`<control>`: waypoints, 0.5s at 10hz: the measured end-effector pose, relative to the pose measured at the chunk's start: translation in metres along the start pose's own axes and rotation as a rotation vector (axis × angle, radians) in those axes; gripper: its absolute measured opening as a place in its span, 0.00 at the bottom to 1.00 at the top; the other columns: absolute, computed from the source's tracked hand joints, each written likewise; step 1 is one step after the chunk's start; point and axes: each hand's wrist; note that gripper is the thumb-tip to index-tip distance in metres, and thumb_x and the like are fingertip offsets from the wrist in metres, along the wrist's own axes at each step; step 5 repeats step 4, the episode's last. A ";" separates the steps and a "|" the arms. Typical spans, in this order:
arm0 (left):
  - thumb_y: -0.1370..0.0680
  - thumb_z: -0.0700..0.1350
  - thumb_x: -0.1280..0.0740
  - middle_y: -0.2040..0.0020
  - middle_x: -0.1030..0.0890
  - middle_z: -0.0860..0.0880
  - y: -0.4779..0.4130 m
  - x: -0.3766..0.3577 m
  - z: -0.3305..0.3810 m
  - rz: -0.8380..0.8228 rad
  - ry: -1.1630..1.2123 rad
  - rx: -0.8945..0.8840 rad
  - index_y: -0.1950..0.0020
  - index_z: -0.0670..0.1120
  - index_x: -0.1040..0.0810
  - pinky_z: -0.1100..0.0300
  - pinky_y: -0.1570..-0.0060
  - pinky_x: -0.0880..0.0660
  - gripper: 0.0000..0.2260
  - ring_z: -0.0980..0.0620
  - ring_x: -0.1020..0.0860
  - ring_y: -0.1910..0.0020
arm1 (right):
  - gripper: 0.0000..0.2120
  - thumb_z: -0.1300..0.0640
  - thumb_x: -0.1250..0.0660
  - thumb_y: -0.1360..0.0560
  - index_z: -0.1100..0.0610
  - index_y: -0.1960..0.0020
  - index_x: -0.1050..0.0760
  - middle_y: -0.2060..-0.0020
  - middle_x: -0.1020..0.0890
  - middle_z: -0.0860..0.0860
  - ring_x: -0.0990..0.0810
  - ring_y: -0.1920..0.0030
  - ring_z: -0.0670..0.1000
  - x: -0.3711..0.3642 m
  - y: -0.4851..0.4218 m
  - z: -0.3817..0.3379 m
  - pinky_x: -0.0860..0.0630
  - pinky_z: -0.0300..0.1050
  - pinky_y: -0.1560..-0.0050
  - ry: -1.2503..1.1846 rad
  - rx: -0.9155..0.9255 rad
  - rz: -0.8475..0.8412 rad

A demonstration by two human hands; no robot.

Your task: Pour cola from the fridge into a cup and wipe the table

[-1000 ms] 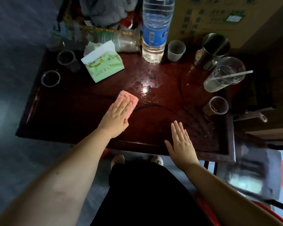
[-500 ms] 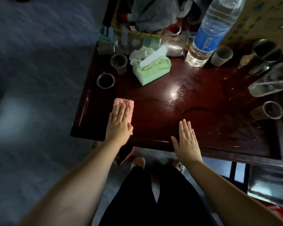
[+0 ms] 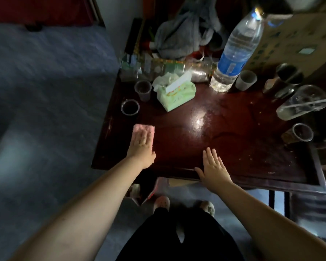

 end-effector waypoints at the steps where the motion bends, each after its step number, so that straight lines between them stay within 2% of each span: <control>1: 0.17 0.53 0.46 0.20 0.58 0.43 0.005 0.046 0.001 -0.073 -0.002 -0.041 0.21 0.43 0.60 0.50 0.24 0.58 0.32 0.43 0.61 0.22 | 0.37 0.42 0.49 0.20 0.61 0.24 0.62 0.23 0.60 0.56 0.63 0.24 0.54 0.041 -0.002 -0.007 0.59 0.48 0.25 -0.011 0.072 0.064; 2: 0.17 0.53 0.48 0.21 0.47 0.44 0.017 0.113 0.004 0.019 -0.060 -0.094 0.21 0.44 0.47 0.48 0.25 0.52 0.27 0.44 0.53 0.22 | 0.37 0.42 0.47 0.21 0.61 0.23 0.60 0.23 0.58 0.56 0.62 0.24 0.53 0.107 -0.007 -0.020 0.59 0.48 0.25 -0.026 0.165 0.178; 3: 0.18 0.53 0.46 0.23 0.39 0.45 0.034 0.193 0.001 0.312 -0.043 -0.160 0.23 0.45 0.39 0.51 0.27 0.44 0.24 0.44 0.44 0.24 | 0.36 0.42 0.46 0.21 0.59 0.23 0.56 0.23 0.54 0.55 0.57 0.23 0.53 0.194 -0.008 -0.033 0.54 0.48 0.25 0.009 0.276 0.398; 4: 0.18 0.54 0.47 0.25 0.35 0.46 0.061 0.268 0.000 0.530 -0.032 -0.227 0.24 0.46 0.38 0.49 0.29 0.40 0.23 0.44 0.40 0.26 | 0.33 0.44 0.43 0.21 0.57 0.23 0.49 0.23 0.46 0.52 0.48 0.24 0.52 0.281 0.012 -0.040 0.47 0.46 0.27 -0.047 0.356 0.623; 5: 0.18 0.54 0.47 0.25 0.35 0.46 0.061 0.268 0.000 0.530 -0.032 -0.227 0.24 0.46 0.38 0.49 0.29 0.40 0.23 0.44 0.40 0.26 | 0.33 0.44 0.43 0.21 0.57 0.23 0.49 0.23 0.46 0.52 0.48 0.24 0.52 0.281 0.012 -0.040 0.47 0.46 0.27 -0.047 0.356 0.623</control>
Point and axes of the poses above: each hand's wrist, its own y-axis away from the middle knuckle, its own x-axis out of the back of the hand, z = x × y
